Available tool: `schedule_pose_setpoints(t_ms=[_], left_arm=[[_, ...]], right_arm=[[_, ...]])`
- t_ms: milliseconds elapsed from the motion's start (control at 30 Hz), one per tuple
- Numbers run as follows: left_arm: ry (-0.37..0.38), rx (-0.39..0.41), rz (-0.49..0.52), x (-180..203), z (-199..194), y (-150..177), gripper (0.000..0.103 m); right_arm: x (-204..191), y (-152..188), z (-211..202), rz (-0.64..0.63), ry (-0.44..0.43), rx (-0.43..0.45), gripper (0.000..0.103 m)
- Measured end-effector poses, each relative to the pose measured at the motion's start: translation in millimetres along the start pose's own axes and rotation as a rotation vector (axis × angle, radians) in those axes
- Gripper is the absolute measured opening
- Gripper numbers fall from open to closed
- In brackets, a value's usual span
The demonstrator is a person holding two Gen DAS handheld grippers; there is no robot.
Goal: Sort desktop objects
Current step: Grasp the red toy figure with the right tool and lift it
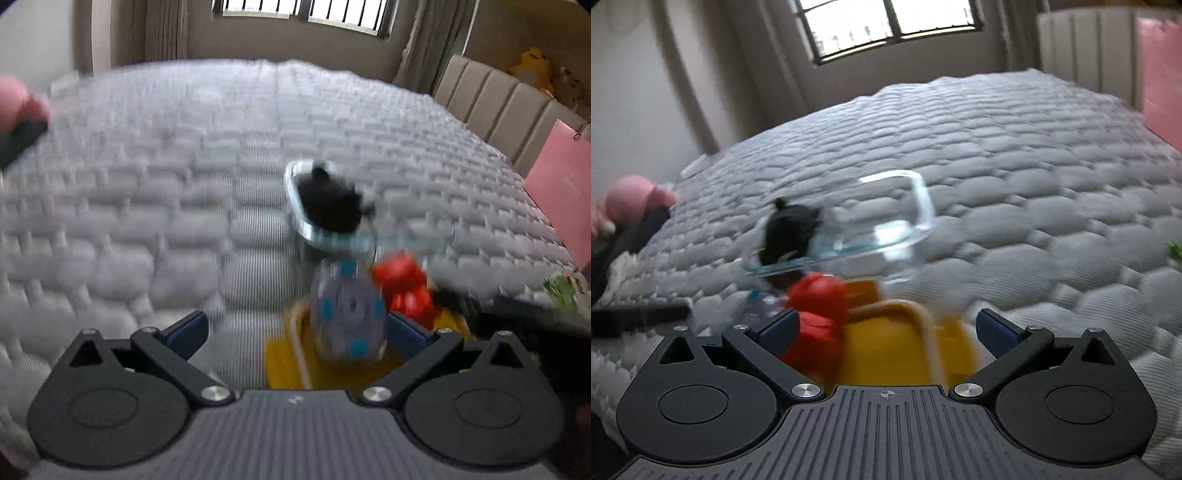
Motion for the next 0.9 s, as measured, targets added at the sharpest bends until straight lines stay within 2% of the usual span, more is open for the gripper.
schedule_pose_setpoints(t_ms=[100, 300, 333, 367, 433, 500, 600, 633, 733, 900], left_arm=[[0.005, -0.024, -0.018, -8.4, 6.5, 14.7, 0.103], [0.041, -0.026, -0.042, -18.1, 8.4, 22.8, 0.103], [0.044, -0.021, -0.044, -19.0, 7.6, 22.5, 0.103], [0.047, -0.018, -0.047, -20.2, 7.4, 22.4, 0.103], [0.053, -0.017, -0.06, -23.0, 8.4, 22.7, 0.103], [0.057, -0.018, -0.071, -25.0, 9.8, 23.0, 0.103], [0.06, -0.021, -0.084, -27.1, 12.2, 23.3, 0.103], [0.059, -0.022, -0.087, -27.4, 13.0, 23.2, 0.103], [0.052, -0.023, -0.091, -26.6, 14.4, 22.2, 0.103], [0.038, -0.032, -0.086, -21.5, 18.1, 21.5, 0.103]], right_arm=[[-27.4, -0.8, 4.7, -0.053, -0.005, -0.011, 0.103], [-43.4, 6.0, 20.4, 0.002, -0.034, -0.107, 0.101], [-44.9, 7.2, 22.1, 0.001, -0.037, -0.113, 0.098], [-46.4, 8.8, 24.0, -0.001, -0.04, -0.121, 0.091], [-48.6, 10.7, 26.1, 0.014, -0.095, -0.137, 0.079], [-50.1, 13.0, 29.7, 0.047, -0.151, -0.174, 0.077], [-48.4, 13.5, 30.0, 0.049, -0.165, -0.177, 0.076], [-47.5, 13.5, 29.2, 0.048, -0.165, -0.172, 0.073], [-42.0, 10.1, 23.8, 0.047, -0.147, -0.143, 0.055], [-32.3, 4.6, 18.7, 0.04, -0.153, -0.127, 0.055]])
Point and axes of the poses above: each gripper's, at about its wrist camera, not at the fingertips, and z roughly the way its jaws point, x to its right, y to its underside, the point moved 5 cm from there along z, roughly the way its jaws point, and after that the axes turned 15 degrees about y, right-handed, at the moved point
